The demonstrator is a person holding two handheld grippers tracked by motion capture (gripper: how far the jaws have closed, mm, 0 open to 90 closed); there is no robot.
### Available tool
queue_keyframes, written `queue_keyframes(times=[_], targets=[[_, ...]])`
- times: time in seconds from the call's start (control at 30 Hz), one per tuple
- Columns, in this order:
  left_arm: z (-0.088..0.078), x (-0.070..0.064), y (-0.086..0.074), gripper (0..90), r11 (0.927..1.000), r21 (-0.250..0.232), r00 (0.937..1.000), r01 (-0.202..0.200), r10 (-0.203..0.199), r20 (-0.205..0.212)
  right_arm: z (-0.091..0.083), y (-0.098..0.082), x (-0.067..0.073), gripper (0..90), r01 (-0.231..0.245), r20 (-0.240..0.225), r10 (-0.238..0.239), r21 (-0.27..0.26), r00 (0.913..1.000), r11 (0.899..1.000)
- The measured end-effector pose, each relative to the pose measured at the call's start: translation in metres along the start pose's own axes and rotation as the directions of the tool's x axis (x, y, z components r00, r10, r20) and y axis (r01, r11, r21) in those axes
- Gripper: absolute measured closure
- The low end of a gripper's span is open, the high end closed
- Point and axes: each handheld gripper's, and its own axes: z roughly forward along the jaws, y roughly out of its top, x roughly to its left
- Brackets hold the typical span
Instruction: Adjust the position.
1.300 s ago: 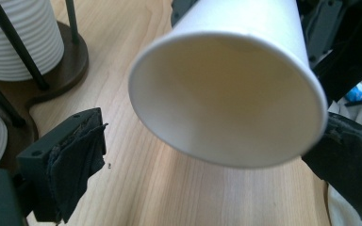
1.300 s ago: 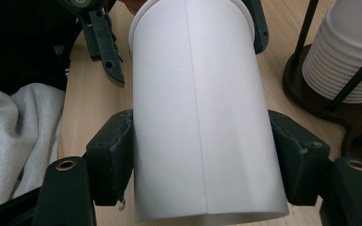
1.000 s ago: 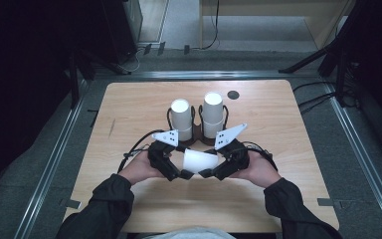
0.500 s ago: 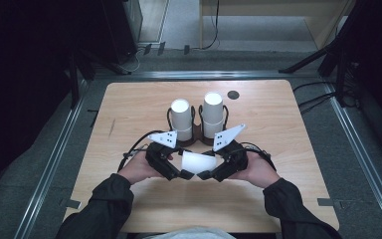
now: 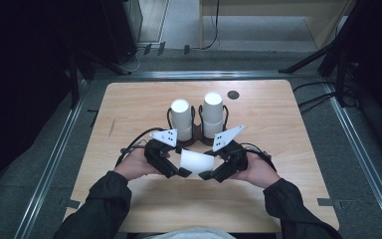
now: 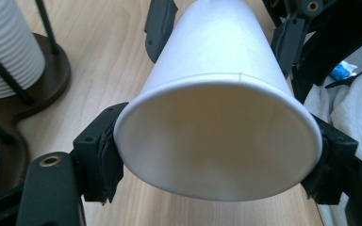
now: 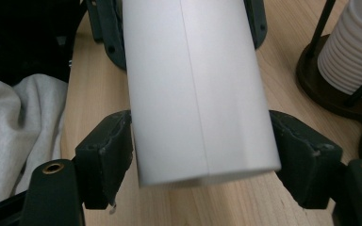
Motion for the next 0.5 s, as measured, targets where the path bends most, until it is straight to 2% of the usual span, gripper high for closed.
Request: queue_keyframes(times=[0.1,0.3,0.37,0.5], targets=[[-0.006,0.002,0.003,22.2,0.9995,0.03,0.9997,-0.004,0.004,-0.024,0.0,-0.002,-0.001,24.9,0.002,0.012,-0.002,0.007,0.9999,1.0],[-0.012,0.005,0.009,22.1,0.9969,0.078,0.9993,0.013,-0.01,-0.037,0.003,-0.003,-0.001,24.3,0.017,0.044,-0.017,0.015,0.9989,1.0],[-0.011,0.005,0.01,22.1,0.996,0.089,0.9992,0.007,-0.004,-0.039,0.004,-0.003,-0.001,24.3,0.014,0.04,-0.015,0.02,0.9991,1.0],[-0.01,0.008,0.016,22.1,0.9897,0.143,0.9987,0.003,0.004,-0.051,0.007,-0.005,-0.004,24.6,0.021,0.062,-0.023,0.038,0.9978,0.999]])
